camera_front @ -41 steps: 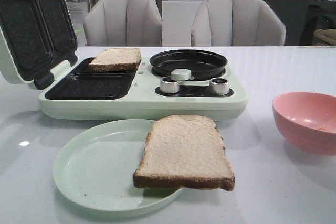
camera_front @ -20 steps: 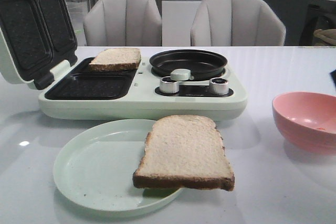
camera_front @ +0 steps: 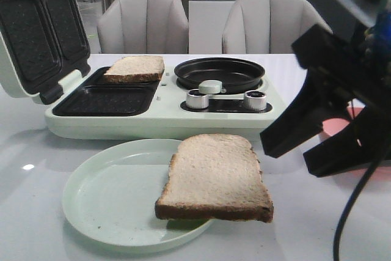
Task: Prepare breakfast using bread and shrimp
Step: 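Reach the right gripper to the remaining bread slice and grasp it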
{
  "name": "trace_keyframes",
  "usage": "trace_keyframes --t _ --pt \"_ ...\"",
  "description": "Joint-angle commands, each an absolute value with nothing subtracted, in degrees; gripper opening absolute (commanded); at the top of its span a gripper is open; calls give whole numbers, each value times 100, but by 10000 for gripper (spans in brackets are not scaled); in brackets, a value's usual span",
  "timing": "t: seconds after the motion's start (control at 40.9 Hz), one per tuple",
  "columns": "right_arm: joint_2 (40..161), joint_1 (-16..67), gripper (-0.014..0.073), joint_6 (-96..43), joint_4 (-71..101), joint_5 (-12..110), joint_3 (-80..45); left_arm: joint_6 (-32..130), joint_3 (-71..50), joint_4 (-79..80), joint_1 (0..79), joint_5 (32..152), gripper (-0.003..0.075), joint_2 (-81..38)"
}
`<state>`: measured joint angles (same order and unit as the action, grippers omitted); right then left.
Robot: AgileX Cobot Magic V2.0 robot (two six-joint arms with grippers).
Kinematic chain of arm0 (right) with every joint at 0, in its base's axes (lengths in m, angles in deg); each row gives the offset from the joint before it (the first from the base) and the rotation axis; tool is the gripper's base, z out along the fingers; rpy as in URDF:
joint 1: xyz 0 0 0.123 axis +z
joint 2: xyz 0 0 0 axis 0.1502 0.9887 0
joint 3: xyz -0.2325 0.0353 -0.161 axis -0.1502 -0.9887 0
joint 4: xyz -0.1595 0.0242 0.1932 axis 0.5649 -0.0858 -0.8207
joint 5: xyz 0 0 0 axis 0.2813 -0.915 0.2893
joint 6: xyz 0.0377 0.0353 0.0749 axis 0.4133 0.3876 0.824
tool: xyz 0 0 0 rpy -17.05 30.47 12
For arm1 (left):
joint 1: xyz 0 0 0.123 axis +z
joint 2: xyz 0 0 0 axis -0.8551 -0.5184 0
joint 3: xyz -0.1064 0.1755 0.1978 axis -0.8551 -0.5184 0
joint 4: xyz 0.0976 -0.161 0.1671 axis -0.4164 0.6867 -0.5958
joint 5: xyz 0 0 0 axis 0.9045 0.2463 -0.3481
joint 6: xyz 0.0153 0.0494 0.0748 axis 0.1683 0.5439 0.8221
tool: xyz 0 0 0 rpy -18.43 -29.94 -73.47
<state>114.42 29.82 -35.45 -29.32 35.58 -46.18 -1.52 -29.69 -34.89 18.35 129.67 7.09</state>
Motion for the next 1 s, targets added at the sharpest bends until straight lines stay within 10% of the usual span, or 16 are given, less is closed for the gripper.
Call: trace_keyframes --t 0.0,0.978 --pt "11774 2995 458 -3658 -3219 3880 -4357 -156 -2811 -3506 1781 12612 454 682" --pt "13579 2995 537 -3891 -3219 3098 -3160 -156 -2811 -3506 1781 12612 454 682"
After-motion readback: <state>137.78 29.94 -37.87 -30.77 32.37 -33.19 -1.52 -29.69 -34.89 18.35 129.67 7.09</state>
